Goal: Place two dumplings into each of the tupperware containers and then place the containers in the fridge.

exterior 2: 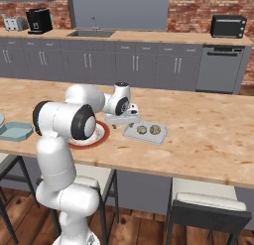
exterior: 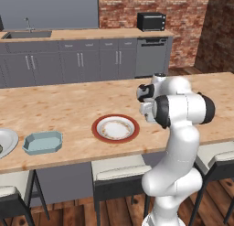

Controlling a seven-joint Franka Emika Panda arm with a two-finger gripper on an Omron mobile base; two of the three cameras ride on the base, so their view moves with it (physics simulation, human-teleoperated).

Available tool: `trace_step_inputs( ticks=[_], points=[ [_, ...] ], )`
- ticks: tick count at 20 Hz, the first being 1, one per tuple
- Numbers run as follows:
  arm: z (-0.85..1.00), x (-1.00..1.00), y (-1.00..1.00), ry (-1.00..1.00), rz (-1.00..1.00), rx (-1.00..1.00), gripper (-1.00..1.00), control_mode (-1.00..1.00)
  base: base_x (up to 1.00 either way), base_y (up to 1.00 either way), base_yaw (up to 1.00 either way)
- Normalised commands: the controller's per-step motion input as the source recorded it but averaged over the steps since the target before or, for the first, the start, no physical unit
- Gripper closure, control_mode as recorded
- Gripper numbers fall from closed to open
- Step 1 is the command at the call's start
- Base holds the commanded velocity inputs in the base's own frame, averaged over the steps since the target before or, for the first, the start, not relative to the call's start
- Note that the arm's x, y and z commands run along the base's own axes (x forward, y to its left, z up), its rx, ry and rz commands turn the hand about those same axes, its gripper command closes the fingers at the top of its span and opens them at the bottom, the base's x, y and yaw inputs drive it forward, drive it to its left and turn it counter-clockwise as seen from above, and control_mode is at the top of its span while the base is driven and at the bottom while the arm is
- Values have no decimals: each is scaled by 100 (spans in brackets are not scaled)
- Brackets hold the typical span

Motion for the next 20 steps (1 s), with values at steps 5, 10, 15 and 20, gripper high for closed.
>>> trace_step_inputs(
  ticks=[5,10,15,20],
  points=[
    [-11,29,18,11,0,-3,-100,-100,0,0,0],
    [-2,17,0,16,0,2,-100,-100,0,0,0],
    [-3,23,0,12,0,5,-100,-100,0,0,0],
    [-35,19,0,2,0,0,-100,-100,0,0,0]
  ],
)
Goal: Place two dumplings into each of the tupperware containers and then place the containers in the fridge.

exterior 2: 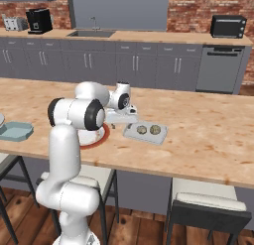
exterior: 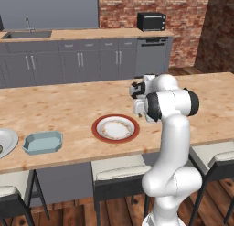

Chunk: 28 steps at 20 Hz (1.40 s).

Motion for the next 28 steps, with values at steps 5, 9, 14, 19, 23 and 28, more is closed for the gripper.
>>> trace_step_inputs(
  ticks=[5,9,14,19,23,28],
  points=[
    [-42,12,0,0,0,0,-100,-100,0,0,0],
    [-26,13,-3,0,0,1,-100,-100,0,0,0],
    [-16,3,-3,1,0,1,-100,-100,0,0,0],
    [-15,0,0,1,0,0,100,-100,0,0,0],
    [0,0,0,1,0,0,100,-100,0,0,0],
    [0,0,0,0,0,0,100,-100,0,0,0]
  ],
)
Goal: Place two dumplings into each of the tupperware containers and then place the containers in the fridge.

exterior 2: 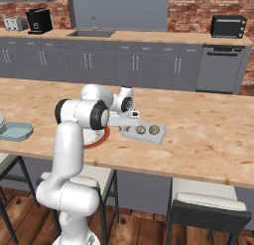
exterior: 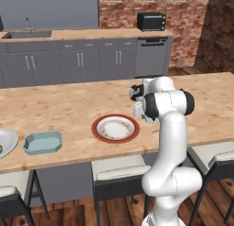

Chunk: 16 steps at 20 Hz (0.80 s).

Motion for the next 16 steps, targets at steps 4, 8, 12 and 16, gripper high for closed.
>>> trace_step_inputs(
  ticks=[4,8,12,16],
  points=[
    [0,0,0,0,0,0,100,-100,0,0,0],
    [5,0,0,0,1,0,100,-100,0,0,0],
    [43,-4,-2,-1,11,0,100,-100,0,0,0],
    [68,-5,0,0,14,0,100,-100,0,0,0]
  ],
)
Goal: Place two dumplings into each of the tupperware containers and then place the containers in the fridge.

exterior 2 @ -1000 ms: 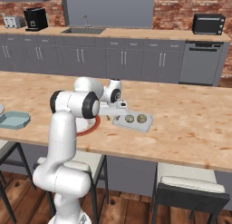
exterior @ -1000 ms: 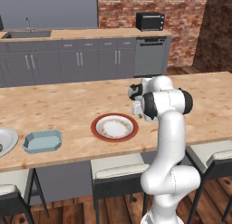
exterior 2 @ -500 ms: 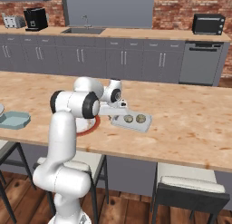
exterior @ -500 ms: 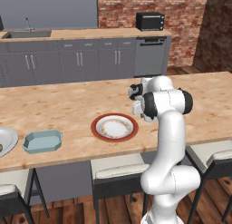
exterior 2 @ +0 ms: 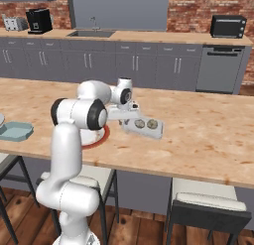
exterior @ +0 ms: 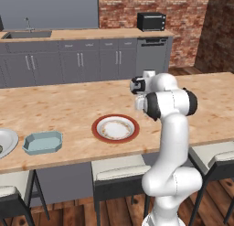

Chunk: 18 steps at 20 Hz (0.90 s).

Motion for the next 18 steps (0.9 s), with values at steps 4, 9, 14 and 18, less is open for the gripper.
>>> trace_step_inputs(
  ticks=[4,9,14,18],
  points=[
    [54,-16,0,0,21,-10,100,-100,0,0,0],
    [48,-28,0,0,28,-10,100,-100,0,0,0],
    [67,-59,13,0,38,0,100,-100,0,0,0],
    [61,-98,0,-4,39,0,100,-100,0,0,0]
  ],
)
